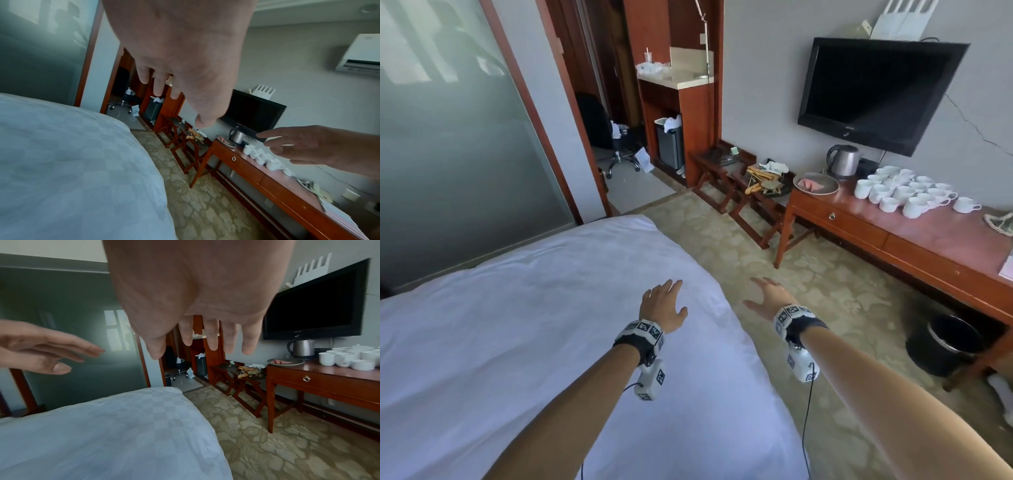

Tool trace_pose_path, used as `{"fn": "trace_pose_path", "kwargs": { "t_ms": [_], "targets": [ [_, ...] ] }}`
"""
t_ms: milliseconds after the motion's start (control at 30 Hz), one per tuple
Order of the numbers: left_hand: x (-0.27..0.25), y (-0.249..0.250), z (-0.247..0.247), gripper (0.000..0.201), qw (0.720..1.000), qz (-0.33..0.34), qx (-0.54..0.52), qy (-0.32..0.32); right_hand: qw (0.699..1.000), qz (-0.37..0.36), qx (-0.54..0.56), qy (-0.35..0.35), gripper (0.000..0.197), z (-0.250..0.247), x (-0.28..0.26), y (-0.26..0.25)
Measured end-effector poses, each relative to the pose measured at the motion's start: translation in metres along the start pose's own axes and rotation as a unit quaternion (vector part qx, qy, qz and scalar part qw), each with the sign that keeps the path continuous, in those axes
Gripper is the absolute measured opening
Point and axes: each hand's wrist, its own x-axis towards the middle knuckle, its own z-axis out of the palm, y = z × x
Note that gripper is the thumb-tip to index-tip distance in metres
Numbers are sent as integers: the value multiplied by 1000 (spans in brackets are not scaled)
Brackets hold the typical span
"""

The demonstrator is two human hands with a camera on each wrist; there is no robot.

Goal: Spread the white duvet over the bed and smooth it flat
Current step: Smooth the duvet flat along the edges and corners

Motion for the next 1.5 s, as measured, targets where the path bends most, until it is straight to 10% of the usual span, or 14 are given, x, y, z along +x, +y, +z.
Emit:
{"fn": "trace_pose_path", "kwargs": {
  "t_ms": [333, 867, 1233, 1500],
  "targets": [
    [111, 75, 18, 74, 985, -170, -32, 23, 986, -148, -2, -72, 77, -48, 183, 49],
    [409, -40, 5, 78, 937, -343, -22, 58, 937, -314, 34, -151, 79, -68, 562, -31],
    [664, -188, -15, 78, 908, -414, 3, 69, 902, -385, 14, -196, 76, -65, 891, -161],
    [769, -337, -72, 77, 846, -525, 19, 85, 833, -510, -9, -212, 76, -56, 1064, -344]
  ]
}}
